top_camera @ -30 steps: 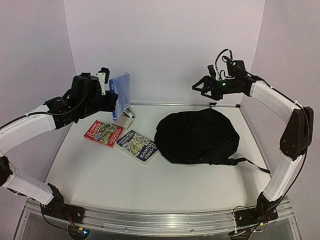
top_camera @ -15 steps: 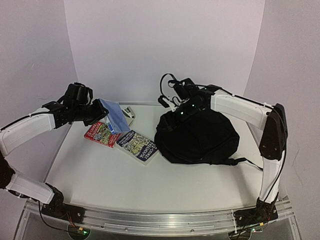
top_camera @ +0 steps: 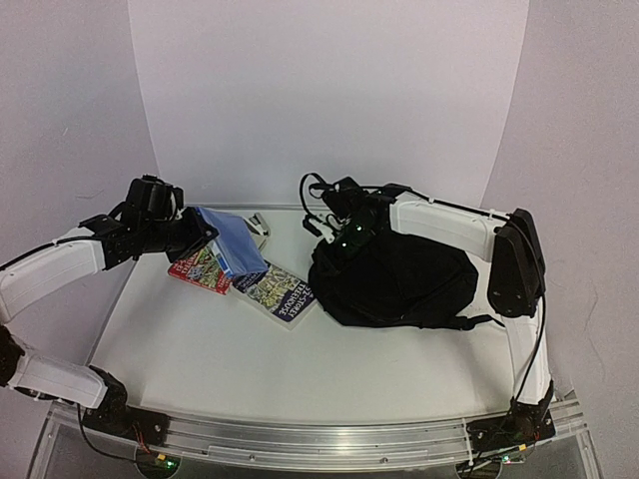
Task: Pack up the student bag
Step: Place the files in the student bag.
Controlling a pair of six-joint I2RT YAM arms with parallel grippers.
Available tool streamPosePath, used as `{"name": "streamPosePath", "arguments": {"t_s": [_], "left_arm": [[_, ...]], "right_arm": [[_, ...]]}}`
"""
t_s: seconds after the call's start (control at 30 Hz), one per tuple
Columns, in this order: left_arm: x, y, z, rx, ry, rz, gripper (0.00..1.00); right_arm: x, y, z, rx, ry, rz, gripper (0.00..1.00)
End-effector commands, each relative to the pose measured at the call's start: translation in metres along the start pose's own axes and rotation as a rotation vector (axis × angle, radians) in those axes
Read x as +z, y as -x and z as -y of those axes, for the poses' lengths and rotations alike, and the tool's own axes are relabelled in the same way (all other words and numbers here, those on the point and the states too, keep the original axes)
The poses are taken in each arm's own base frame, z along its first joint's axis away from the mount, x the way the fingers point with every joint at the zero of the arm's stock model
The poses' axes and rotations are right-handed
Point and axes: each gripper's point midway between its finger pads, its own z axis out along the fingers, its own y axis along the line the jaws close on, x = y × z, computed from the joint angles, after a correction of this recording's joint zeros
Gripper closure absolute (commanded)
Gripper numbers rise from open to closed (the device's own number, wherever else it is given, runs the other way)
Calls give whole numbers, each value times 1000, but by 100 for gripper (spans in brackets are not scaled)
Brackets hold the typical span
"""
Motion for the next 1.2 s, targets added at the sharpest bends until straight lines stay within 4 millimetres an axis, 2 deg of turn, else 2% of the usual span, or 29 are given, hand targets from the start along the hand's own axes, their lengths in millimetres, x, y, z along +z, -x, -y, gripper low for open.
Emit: {"name": "streamPosePath", "arguments": {"t_s": [0.0, 0.2, 0.37, 0.57, 0.7, 0.8, 0.93, 1.07, 1.17], "left_arm": [[-16, 15, 20, -8, -90, 62, 100], [-18, 13, 23, 6, -115, 53, 100], [-27, 14, 48, 34, -265, 67, 100], [-42, 10, 93, 83, -524, 43, 100], [-45, 6, 116, 82, -661, -3, 100], [-29, -1, 123, 40, -717, -68, 100], [1, -15, 123, -50, -772, -169, 100], [37, -33, 109, -144, -772, -254, 100], [58, -49, 108, -173, -756, -329, 100]], "right_arm": [[-40, 26, 6, -30, -65, 95, 82], [-77, 35, 10, -30, -67, 151, 100], [-109, 43, 32, 18, -59, 206, 100], [-158, 59, 56, 107, 27, 322, 100], [-179, 65, 59, 107, 39, 369, 100], [-189, 69, 58, 102, 45, 397, 100], [-199, 74, 59, 103, 34, 425, 100], [-206, 78, 58, 97, 32, 455, 100], [-205, 79, 57, 91, 42, 467, 100]]}}
